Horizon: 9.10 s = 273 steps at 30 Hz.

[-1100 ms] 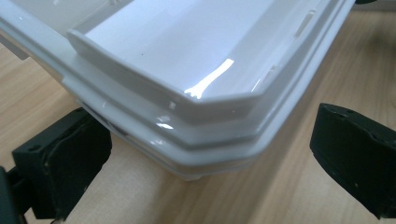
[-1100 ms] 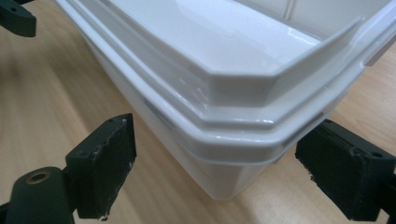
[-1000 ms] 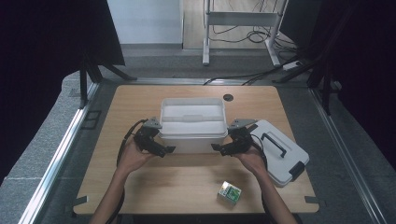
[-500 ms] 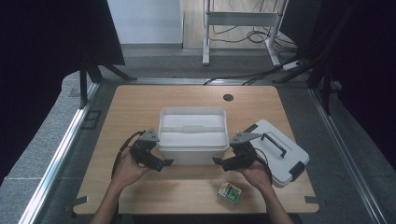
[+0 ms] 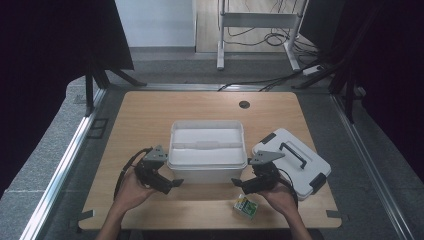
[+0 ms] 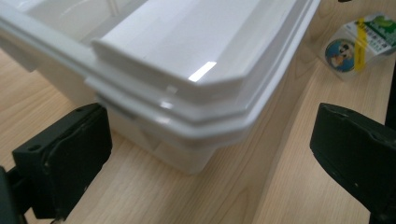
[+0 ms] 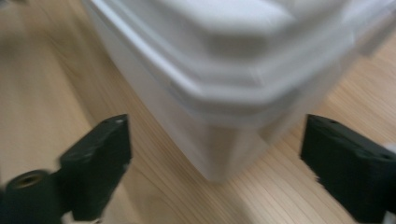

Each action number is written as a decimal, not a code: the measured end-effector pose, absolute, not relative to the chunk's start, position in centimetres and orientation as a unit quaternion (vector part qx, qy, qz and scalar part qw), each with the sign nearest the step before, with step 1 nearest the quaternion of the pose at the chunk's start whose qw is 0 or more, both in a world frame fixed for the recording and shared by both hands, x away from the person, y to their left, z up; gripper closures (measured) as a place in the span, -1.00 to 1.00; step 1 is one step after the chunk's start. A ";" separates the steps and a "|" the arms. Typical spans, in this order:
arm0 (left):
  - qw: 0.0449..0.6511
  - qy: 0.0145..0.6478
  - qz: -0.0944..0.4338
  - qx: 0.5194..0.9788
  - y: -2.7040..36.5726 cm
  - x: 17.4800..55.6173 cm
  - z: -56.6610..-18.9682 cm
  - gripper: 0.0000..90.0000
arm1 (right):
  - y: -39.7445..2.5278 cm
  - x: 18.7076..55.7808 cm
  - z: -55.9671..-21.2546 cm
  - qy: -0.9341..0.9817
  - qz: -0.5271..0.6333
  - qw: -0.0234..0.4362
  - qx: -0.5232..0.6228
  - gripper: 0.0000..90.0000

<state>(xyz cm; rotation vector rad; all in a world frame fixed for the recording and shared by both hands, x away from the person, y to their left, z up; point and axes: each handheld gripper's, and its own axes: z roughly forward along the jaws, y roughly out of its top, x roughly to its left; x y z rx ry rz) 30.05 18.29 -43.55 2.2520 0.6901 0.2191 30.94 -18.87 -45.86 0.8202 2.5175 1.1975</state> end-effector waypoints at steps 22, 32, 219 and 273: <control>0.361 0.234 0.112 0.896 21.1 33.1 -38.9 -1.00 | -22.9 31.3 -51.9 0.872 0.357 0.125 0.309 -0.94; 0.343 0.207 0.095 0.911 18.3 35.8 -37.2 -1.00 | -23.4 31.3 -51.9 0.870 0.361 0.124 0.312 -0.88; 0.289 0.469 0.139 0.823 29.1 38.2 -48.5 0.43 | -23.4 31.0 -51.9 0.866 0.361 0.131 0.320 -0.86; 0.339 0.320 0.114 0.877 18.3 27.7 -52.1 -1.00 | -23.5 31.1 -51.9 0.866 0.362 0.128 0.322 -0.87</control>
